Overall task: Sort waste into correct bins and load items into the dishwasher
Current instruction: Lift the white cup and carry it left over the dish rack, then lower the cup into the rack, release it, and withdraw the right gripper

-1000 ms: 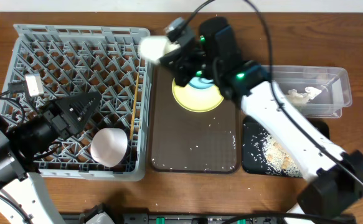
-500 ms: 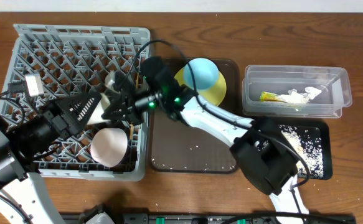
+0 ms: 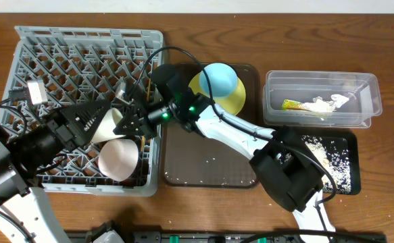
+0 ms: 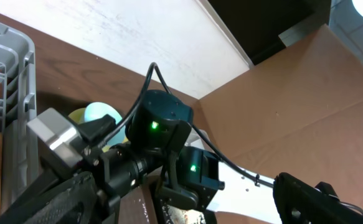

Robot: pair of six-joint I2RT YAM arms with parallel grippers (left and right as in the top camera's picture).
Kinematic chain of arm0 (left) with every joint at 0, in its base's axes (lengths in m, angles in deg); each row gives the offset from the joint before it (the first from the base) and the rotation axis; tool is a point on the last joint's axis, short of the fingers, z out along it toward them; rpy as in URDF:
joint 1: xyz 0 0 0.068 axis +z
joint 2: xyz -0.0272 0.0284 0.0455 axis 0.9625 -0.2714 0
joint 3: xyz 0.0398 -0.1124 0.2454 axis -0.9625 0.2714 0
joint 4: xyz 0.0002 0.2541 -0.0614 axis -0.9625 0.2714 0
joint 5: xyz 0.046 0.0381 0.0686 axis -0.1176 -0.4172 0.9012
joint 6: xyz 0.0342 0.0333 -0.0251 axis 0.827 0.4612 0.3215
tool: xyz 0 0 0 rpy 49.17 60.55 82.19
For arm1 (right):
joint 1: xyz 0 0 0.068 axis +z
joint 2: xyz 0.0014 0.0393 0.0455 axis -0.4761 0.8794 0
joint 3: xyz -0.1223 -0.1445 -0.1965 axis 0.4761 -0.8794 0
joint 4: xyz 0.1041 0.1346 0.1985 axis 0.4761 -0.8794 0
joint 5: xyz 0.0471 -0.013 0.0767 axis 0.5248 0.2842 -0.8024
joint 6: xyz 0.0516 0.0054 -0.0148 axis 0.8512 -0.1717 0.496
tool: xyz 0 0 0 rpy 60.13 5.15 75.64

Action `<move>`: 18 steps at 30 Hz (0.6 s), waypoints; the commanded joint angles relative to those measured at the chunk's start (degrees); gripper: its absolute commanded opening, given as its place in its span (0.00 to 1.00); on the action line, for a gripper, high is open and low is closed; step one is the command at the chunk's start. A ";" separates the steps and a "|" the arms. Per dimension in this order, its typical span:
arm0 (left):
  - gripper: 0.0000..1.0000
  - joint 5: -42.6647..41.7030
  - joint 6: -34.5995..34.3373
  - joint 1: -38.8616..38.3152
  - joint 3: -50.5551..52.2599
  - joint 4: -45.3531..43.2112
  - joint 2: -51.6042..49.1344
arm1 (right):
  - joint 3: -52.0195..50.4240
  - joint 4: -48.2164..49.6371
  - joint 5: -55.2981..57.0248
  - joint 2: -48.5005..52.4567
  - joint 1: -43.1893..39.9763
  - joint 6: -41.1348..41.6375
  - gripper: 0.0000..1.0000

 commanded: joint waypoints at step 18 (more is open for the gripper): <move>0.91 -0.31 0.35 0.17 -0.35 0.15 0.07 | 0.11 13.00 -3.32 5.99 -3.82 4.31 0.01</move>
